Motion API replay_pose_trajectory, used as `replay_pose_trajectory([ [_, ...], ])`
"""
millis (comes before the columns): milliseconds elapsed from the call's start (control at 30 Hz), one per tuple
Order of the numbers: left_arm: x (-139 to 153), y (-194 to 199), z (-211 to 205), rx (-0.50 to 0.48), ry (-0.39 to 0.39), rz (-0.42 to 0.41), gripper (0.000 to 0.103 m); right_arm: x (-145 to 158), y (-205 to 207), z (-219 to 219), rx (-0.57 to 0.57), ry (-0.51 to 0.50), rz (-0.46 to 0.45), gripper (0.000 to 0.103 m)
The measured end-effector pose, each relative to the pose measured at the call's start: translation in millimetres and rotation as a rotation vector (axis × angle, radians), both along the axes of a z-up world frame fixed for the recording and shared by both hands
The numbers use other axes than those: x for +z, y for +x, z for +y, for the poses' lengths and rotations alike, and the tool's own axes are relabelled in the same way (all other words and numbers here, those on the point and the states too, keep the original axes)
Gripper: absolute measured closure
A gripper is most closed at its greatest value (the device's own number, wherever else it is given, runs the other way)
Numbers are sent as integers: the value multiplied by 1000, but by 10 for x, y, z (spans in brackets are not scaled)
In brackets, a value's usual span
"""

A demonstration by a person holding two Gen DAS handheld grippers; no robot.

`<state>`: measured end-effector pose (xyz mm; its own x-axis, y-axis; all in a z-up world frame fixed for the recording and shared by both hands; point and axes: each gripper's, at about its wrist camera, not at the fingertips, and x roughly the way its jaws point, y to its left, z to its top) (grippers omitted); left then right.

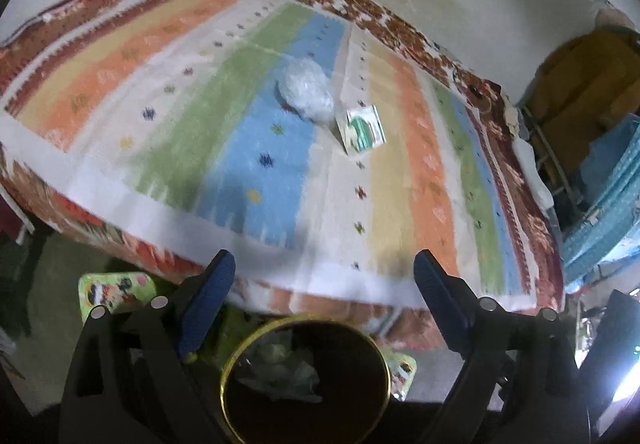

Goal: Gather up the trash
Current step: 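Move both open tools over the clear plastic bag and green-white box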

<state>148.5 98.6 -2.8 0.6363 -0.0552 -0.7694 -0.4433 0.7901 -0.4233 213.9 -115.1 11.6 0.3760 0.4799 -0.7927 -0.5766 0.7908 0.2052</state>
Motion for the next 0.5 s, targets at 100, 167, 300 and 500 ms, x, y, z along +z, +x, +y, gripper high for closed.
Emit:
replay_pose_trajectory([
  [100,-3,146,74,7,29,22,12,26,99,50,2,30,14,21],
  [167,-13,202,138,16,16,18,12,27,183,84,1,50,32,20],
  [300,4,299,227,35,-22,-24,9,33,297,115,-9,78,43,14],
  [500,30,466,310,64,-21,-59,9,-39,564,166,-48,47,30,9],
])
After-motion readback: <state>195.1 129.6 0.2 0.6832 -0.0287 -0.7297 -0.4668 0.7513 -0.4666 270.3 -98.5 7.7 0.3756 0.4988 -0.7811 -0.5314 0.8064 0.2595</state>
